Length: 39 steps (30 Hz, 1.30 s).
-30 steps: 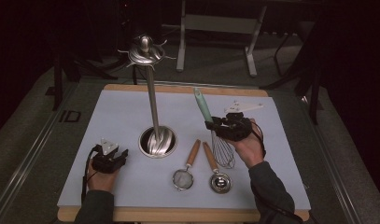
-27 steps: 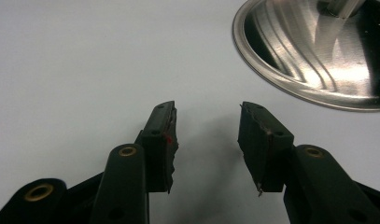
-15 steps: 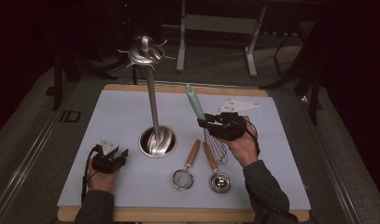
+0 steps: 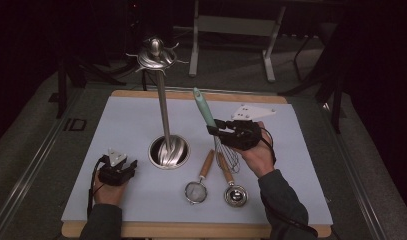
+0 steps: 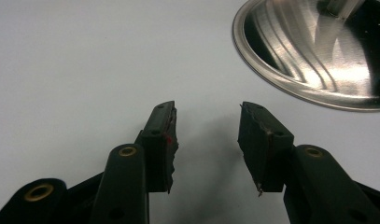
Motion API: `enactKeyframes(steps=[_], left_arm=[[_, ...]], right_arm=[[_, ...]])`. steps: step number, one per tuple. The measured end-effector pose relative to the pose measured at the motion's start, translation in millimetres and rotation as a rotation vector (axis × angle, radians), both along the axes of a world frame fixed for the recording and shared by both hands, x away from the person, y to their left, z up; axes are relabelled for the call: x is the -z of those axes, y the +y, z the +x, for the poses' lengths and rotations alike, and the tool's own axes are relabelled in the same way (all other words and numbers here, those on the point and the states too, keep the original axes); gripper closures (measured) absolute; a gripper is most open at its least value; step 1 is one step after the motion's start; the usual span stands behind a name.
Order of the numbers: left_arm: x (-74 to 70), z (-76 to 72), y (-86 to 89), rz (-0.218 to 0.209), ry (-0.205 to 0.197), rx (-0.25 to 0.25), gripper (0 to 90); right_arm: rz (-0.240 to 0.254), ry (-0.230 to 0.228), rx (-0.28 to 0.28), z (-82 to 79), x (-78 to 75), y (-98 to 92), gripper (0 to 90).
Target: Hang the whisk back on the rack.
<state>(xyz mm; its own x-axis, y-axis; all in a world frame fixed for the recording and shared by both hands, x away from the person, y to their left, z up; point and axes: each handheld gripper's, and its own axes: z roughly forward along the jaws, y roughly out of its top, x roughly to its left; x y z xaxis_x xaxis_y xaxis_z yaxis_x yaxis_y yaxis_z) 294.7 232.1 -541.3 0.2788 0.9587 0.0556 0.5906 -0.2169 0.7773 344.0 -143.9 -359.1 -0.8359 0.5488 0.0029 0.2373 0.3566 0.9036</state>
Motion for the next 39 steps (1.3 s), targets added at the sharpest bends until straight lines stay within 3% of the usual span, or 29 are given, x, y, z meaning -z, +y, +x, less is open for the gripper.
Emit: enactKeyframes(steps=[13, 25, 39], left_arm=[[0.1, 0.2, 0.2, -0.002, 0.0, 0.0, 56.7], [0.2, 0.3, 0.3, -0.003, 0.001, 0.0, 56.7], [0.1, 0.3, 0.5, -0.003, 0.001, 0.0, 56.7]], right_arm=[[0.037, -0.054, -0.054, -5.9, -16.5, 12.9, 69.1], [0.071, -0.103, -0.093, -12.3, -42.4, 23.6, 69.1], [0.083, -0.142, -0.158, -20.3, -59.1, 38.4, 69.1]])
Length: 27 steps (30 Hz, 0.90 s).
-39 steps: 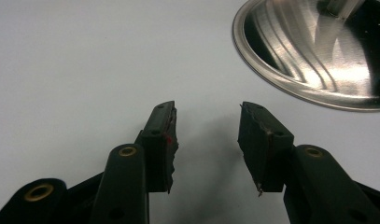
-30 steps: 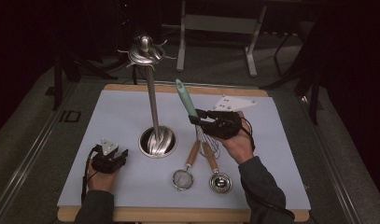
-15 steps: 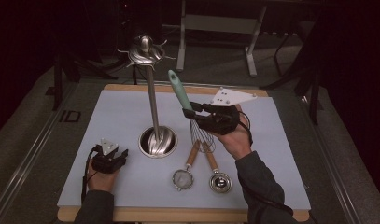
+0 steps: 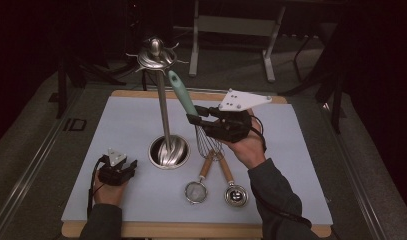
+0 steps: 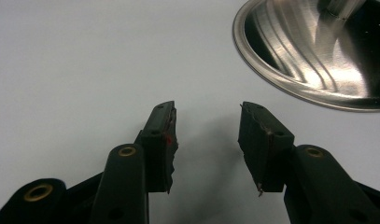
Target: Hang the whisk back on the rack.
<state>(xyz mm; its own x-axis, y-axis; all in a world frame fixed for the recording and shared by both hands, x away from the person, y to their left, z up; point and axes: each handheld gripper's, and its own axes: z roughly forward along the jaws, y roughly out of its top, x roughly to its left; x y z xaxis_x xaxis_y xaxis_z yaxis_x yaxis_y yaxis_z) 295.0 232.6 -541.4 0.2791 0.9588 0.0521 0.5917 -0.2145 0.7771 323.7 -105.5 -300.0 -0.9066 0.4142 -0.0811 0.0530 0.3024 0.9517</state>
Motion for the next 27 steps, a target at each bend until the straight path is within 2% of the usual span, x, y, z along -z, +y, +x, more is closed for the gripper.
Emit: enactKeyframes(steps=[10, 27], left_arm=[[0.0, 0.1, 0.0, 0.0, 0.001, 0.0, 56.6], [0.1, 0.2, -0.1, -0.004, 0.001, -0.003, 56.6]], right_arm=[[-0.007, 0.008, -0.019, 4.4, 1.9, 10.2, 69.1], [-0.013, 0.029, 0.014, 17.6, 5.5, 27.2, 68.9]])
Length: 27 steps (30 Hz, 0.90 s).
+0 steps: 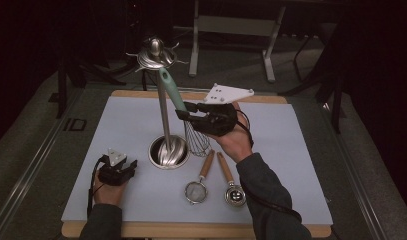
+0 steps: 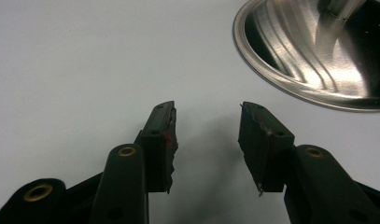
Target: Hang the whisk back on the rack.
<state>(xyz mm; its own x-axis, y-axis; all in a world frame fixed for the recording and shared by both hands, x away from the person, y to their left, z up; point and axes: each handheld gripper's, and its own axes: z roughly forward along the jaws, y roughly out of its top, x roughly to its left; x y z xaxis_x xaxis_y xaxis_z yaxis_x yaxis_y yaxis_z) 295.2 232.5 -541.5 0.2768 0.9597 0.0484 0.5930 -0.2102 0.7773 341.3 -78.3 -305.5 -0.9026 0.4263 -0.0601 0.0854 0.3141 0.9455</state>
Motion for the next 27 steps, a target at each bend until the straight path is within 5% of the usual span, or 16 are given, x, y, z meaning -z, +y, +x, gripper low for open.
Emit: enactKeyframes(steps=[14, 27], left_arm=[[-0.1, 0.3, -0.2, 0.003, 0.005, 0.003, 56.4], [0.0, 0.3, -0.2, 0.002, 0.005, 0.0, 56.4]], right_arm=[[-0.077, -0.006, 0.069, 6.7, 0.9, 27.8, 68.8], [-0.067, 0.0, 0.049, 6.4, -0.8, 32.0, 62.8]])
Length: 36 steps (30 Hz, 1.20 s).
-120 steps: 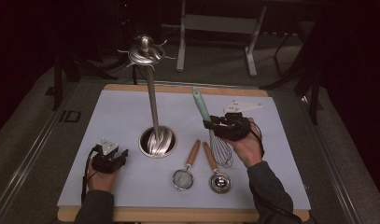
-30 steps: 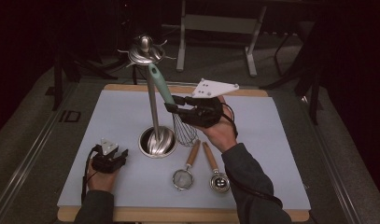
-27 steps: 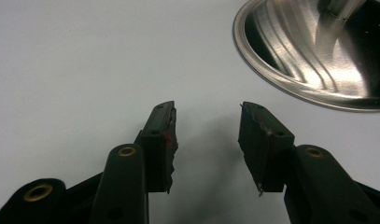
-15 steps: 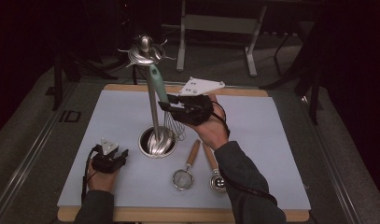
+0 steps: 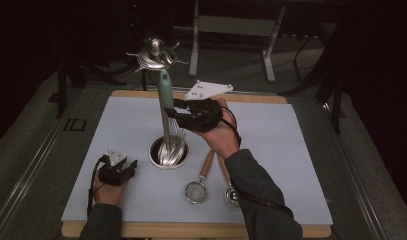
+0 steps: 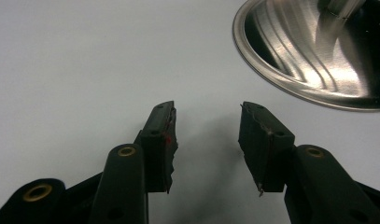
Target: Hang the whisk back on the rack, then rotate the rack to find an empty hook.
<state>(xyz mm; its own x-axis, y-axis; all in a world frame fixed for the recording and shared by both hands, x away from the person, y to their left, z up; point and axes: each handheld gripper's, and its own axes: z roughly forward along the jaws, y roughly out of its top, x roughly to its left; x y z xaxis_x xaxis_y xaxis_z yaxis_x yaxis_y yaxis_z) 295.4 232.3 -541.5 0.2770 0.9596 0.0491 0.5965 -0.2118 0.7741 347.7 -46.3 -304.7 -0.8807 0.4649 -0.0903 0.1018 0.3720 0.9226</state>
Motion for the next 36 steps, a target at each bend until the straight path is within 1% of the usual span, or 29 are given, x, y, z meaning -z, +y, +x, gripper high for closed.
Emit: enactKeyframes(steps=[4, 9, 13, 15, 18, 21, 24, 27, 30, 33, 35, 36], left_arm=[[0.1, 0.1, -0.1, 0.0, -0.001, -0.001, 56.4], [0.0, 0.1, 0.0, -0.001, 0.002, -0.003, 56.4], [0.3, 0.4, 0.4, -0.008, -0.002, -0.003, 56.5], [0.2, 0.4, 0.7, -0.009, -0.001, -0.002, 56.5], [0.3, 0.4, 0.7, -0.01, -0.002, -0.004, 56.6], [0.1, 0.5, 1.2, -0.008, 0.001, -0.002, 56.6], [0.0, 0.4, 1.6, -0.012, 0.001, -0.001, 56.8], [0.0, 0.4, 2.3, -0.02, -0.001, -0.005, 56.8], [-0.1, 0.4, 2.9, -0.026, 0.001, -0.003, 57.1], [-0.3, 0.3, 2.9, -0.024, 0.001, -0.001, 57.6], [-0.6, -0.5, 3.0, -0.026, -0.006, -0.006, 57.8], [-0.9, -1.4, 3.4, -0.03, -0.016, -0.009, 58.1]], right_arm=[[-0.011, -0.015, -0.026, -3.5, -2.2, -2.4, 60.8], [-0.026, -0.018, -0.042, -7.5, -1.6, -7.9, 60.2], [-0.07, -0.006, -0.058, -6.4, 2.2, -14.0, 59.2], [-0.09, 0.001, -0.054, -5.1, 4.7, -17.1, 59.2], [-0.131, 0.011, -0.053, -3.1, 9.4, -22.3, 59.2], [-0.159, 0.024, -0.051, -1.1, 14.0, -27.7, 59.2], [-0.185, 0.034, -0.052, 0.2, 19.4, -32.9, 59.2], [-0.212, 0.045, -0.039, 0.9, 27.0, -38.5, 59.1], [-0.232, 0.063, -0.028, 1.9, 36.5, -45.4, 58.8], [-0.251, 0.086, -0.009, 4.4, 48.2, -54.9, 58.3], [-0.264, 0.086, 0.01, 4.4, 54.4, -61.3, 57.4], [-0.267, 0.089, 0.019, 3.3, 57.9, -65.7, 56.9]])
